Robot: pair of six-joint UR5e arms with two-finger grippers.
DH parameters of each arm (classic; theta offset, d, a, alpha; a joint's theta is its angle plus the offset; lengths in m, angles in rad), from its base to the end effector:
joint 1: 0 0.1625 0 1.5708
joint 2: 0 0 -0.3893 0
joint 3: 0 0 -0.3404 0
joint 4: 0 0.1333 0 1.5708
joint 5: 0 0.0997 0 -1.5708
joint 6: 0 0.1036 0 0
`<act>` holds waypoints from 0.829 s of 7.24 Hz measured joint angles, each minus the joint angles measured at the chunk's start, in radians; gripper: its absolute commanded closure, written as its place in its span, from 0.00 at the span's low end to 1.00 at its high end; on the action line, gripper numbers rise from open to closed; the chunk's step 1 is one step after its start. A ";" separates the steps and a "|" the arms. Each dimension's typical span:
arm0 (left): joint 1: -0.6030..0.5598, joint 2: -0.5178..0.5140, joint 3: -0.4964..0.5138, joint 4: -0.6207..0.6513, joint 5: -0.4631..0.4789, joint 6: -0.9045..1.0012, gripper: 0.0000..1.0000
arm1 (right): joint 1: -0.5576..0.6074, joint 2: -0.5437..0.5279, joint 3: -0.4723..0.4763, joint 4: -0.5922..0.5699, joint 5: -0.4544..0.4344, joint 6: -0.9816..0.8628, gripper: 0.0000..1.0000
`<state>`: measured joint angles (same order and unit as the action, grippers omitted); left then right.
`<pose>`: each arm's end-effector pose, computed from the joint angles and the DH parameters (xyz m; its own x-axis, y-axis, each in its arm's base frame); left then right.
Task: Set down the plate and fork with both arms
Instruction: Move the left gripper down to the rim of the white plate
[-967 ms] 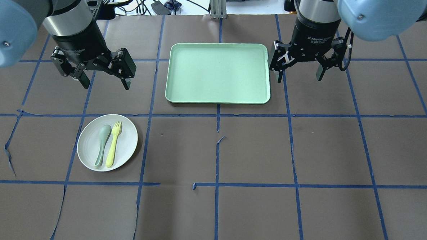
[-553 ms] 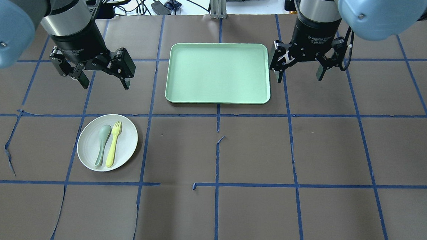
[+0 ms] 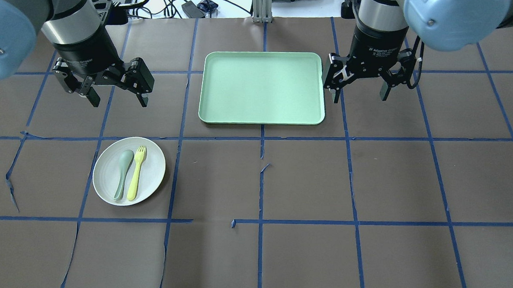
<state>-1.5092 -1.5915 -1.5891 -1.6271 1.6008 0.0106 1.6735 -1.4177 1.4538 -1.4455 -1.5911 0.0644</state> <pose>-0.1030 -0.4448 0.4259 -0.9984 -0.0481 -0.0289 -0.0507 0.9941 0.0955 0.1799 -0.4653 0.4167 -0.9986 -0.0423 0.0303 -0.0370 0.9866 0.1591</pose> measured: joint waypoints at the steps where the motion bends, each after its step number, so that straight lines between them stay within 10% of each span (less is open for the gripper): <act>1: 0.066 -0.005 -0.021 0.016 0.000 0.043 0.00 | 0.000 0.003 0.001 -0.001 -0.003 0.000 0.00; 6: 0.354 -0.064 -0.261 0.251 -0.007 0.260 0.00 | 0.000 0.019 0.005 -0.006 0.005 0.000 0.00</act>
<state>-1.1553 -1.6557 -1.8500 -1.3760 1.5933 0.2710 1.6736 -1.3985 1.4584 -1.4510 -1.5857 0.0645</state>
